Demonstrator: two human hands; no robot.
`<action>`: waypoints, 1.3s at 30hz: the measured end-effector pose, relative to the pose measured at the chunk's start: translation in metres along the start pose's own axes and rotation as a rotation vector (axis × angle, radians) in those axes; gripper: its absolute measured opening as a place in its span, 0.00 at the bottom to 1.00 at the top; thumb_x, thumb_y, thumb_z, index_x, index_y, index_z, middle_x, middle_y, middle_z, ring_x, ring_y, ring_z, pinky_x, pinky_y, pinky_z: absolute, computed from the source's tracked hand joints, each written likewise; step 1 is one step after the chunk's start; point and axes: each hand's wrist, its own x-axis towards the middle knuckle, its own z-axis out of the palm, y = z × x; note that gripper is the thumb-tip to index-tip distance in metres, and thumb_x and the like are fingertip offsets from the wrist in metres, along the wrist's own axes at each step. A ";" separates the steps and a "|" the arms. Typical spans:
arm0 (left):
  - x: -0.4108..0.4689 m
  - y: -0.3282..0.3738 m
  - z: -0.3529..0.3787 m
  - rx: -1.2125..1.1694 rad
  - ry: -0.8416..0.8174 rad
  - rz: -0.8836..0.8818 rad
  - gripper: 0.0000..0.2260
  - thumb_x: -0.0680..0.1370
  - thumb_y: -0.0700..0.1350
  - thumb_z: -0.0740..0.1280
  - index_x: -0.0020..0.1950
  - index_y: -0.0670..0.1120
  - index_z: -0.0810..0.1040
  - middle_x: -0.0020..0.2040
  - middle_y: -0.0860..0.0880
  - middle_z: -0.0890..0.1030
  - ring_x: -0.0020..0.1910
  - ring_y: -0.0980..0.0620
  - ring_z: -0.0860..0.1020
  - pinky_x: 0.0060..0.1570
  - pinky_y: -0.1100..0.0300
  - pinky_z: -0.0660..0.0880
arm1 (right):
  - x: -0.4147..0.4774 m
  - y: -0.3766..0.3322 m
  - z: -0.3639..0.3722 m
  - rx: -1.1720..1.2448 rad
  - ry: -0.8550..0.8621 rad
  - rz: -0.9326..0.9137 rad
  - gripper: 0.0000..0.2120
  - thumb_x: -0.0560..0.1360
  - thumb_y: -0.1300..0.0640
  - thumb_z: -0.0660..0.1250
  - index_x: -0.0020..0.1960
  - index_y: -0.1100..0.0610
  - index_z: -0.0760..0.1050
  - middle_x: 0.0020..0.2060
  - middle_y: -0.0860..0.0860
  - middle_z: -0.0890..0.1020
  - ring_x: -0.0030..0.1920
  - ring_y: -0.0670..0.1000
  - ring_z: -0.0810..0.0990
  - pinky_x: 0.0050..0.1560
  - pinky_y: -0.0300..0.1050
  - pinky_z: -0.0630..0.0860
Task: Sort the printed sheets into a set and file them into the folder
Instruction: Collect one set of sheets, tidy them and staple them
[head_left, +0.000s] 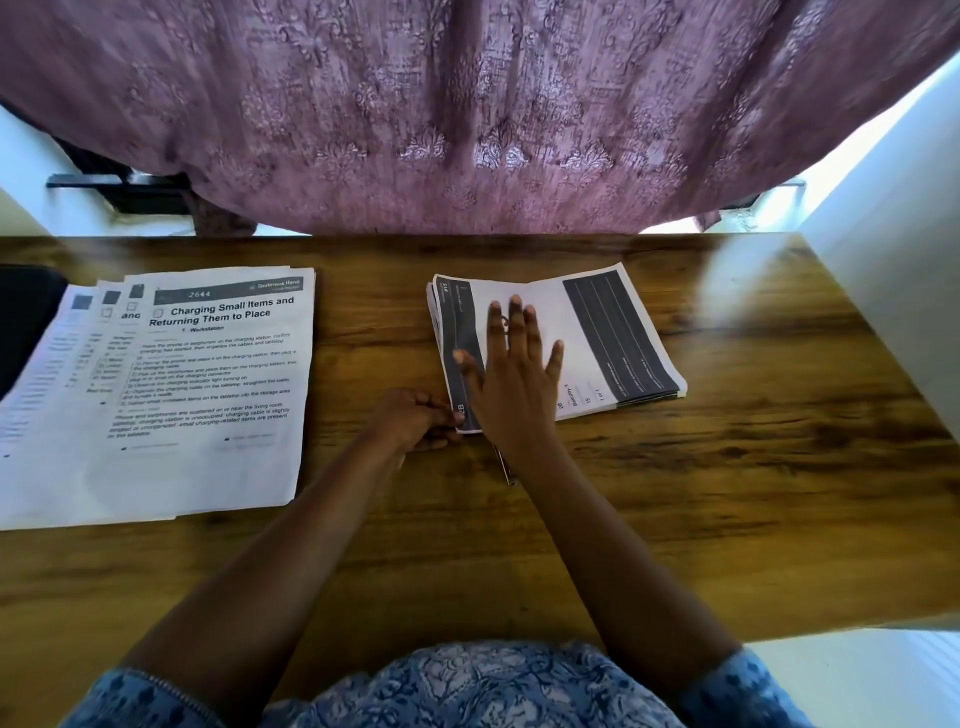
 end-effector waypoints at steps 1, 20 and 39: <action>0.001 0.000 0.001 0.001 0.003 -0.006 0.02 0.73 0.35 0.72 0.43 0.38 0.80 0.34 0.45 0.83 0.28 0.55 0.81 0.30 0.65 0.79 | 0.009 -0.001 0.011 -0.009 -0.020 -0.014 0.35 0.78 0.35 0.42 0.78 0.54 0.47 0.77 0.55 0.49 0.77 0.55 0.45 0.73 0.63 0.44; 0.008 0.007 0.001 0.015 0.018 -0.049 0.03 0.77 0.33 0.67 0.45 0.36 0.80 0.34 0.44 0.83 0.27 0.54 0.81 0.28 0.64 0.79 | 0.033 0.005 0.031 0.070 -0.264 0.031 0.40 0.73 0.28 0.40 0.78 0.51 0.49 0.77 0.56 0.51 0.77 0.57 0.45 0.71 0.64 0.35; -0.010 0.004 0.069 -0.098 0.036 0.151 0.15 0.75 0.34 0.69 0.61 0.42 0.73 0.52 0.43 0.81 0.39 0.49 0.80 0.28 0.62 0.78 | -0.067 0.094 -0.044 0.273 -0.239 0.268 0.13 0.74 0.52 0.68 0.55 0.55 0.70 0.47 0.52 0.79 0.45 0.51 0.79 0.40 0.44 0.76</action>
